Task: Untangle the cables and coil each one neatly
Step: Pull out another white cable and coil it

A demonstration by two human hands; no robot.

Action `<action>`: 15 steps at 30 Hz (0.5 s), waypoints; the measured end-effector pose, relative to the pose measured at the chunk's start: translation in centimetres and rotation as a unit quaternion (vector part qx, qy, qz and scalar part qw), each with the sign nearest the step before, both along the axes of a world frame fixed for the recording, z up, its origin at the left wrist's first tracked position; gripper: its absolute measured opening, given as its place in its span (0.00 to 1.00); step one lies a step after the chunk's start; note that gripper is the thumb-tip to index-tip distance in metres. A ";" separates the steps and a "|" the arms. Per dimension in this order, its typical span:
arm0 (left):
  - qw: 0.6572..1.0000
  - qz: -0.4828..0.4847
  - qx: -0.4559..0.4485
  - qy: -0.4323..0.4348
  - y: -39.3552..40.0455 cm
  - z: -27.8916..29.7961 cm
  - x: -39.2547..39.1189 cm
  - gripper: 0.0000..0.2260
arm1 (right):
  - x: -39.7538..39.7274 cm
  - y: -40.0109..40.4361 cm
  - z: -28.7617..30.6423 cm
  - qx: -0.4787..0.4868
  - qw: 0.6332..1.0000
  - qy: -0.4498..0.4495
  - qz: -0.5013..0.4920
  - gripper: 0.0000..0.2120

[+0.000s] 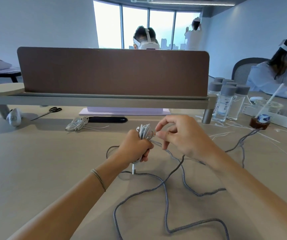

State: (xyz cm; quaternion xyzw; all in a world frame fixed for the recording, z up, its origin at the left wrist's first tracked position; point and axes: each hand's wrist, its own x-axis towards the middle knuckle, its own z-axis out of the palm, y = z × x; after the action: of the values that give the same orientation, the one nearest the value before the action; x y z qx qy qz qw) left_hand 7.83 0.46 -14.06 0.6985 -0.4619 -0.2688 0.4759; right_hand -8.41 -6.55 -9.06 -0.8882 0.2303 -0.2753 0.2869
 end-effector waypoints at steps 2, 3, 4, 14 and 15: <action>0.998 0.034 0.015 -0.041 -0.3 -0.5 -0.2 0.08 | 0.5 0.8 -0.1 0.040 0.999 -0.027 0.017 0.05; 0.997 0.046 0.020 -0.060 -0.4 -0.5 -0.3 0.08 | 0.8 1.0 -0.2 0.062 0.997 -0.041 0.024 0.06; 0.995 0.054 0.023 -0.080 -0.4 -0.6 -0.4 0.08 | 1.0 1.1 -0.3 0.079 0.995 -0.055 0.027 0.07; 0.992 0.041 0.049 -0.113 -0.2 0.3 -0.4 0.12 | 1.5 2.5 -0.5 0.048 0.999 -0.019 -0.010 0.12; 0.998 0.019 0.040 -0.046 -0.1 0.5 -0.3 0.11 | 1.4 2.4 -0.4 0.051 0.999 -0.002 -0.006 0.12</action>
State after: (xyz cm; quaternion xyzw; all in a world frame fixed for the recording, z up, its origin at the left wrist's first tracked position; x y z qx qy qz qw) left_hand 7.55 0.37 -13.55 0.7373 -0.4590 -0.2453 0.4307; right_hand -7.03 -4.19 -9.42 -0.8703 0.2488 -0.2667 0.3309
